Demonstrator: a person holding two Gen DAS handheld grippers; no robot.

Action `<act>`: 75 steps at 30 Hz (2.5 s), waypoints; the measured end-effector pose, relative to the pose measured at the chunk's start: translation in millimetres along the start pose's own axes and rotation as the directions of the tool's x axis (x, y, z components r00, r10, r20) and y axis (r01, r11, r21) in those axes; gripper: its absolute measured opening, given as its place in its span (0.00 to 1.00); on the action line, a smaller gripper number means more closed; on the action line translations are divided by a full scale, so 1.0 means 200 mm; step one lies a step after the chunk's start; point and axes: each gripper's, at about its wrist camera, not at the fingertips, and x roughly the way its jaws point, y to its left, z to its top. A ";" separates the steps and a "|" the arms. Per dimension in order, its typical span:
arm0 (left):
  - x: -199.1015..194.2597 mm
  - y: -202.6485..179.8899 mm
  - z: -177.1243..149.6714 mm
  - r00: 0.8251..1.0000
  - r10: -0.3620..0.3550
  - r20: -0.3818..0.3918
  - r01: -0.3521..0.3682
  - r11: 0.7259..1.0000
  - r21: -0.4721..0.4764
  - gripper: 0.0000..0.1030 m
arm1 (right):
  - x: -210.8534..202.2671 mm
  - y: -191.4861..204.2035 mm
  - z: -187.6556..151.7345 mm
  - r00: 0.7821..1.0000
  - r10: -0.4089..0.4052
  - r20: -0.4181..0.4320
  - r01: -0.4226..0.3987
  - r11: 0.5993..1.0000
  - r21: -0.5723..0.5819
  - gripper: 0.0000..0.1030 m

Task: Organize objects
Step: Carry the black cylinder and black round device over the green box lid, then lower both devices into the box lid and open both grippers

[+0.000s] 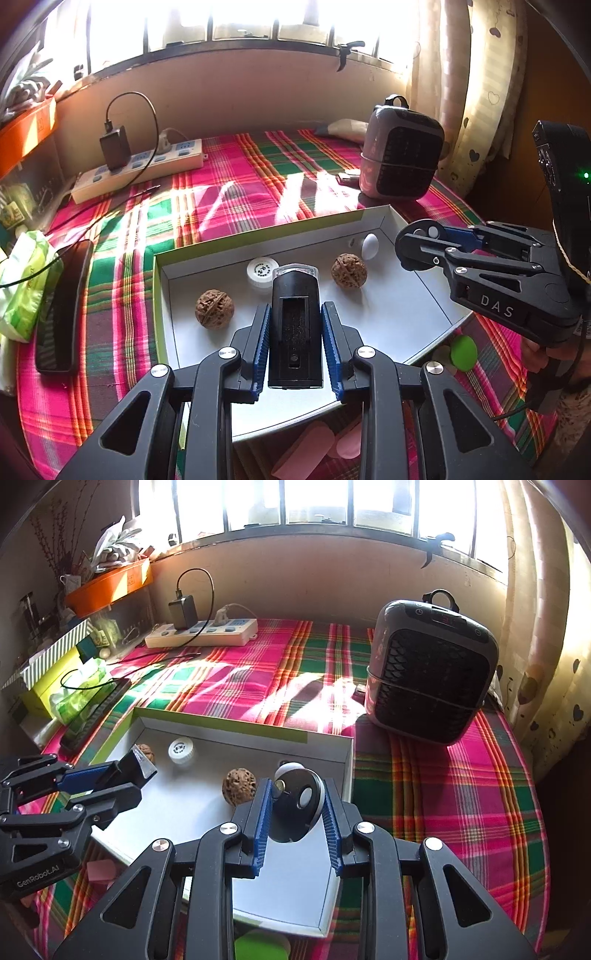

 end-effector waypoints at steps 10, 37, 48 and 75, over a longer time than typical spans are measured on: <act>0.11 0.01 0.01 0.999 -0.003 -0.041 0.003 1.000 -0.009 0.24 | 0.13 0.01 -0.01 0.998 0.009 -0.059 -0.010 1.000 -0.017 0.27; 0.24 0.02 0.01 0.995 0.005 -0.095 -0.008 1.000 -0.028 0.24 | 0.20 0.01 0.00 0.998 0.001 -0.055 -0.004 0.999 -0.046 0.27; 0.26 0.03 0.02 0.995 0.011 -0.102 -0.014 0.999 -0.035 0.24 | 0.19 0.01 0.00 0.999 0.004 -0.049 -0.006 0.999 -0.047 0.27; 0.19 0.01 -0.01 0.996 0.023 -0.084 -0.028 0.998 -0.054 0.33 | 0.14 0.03 -0.02 0.999 0.007 -0.044 -0.009 0.999 -0.031 0.39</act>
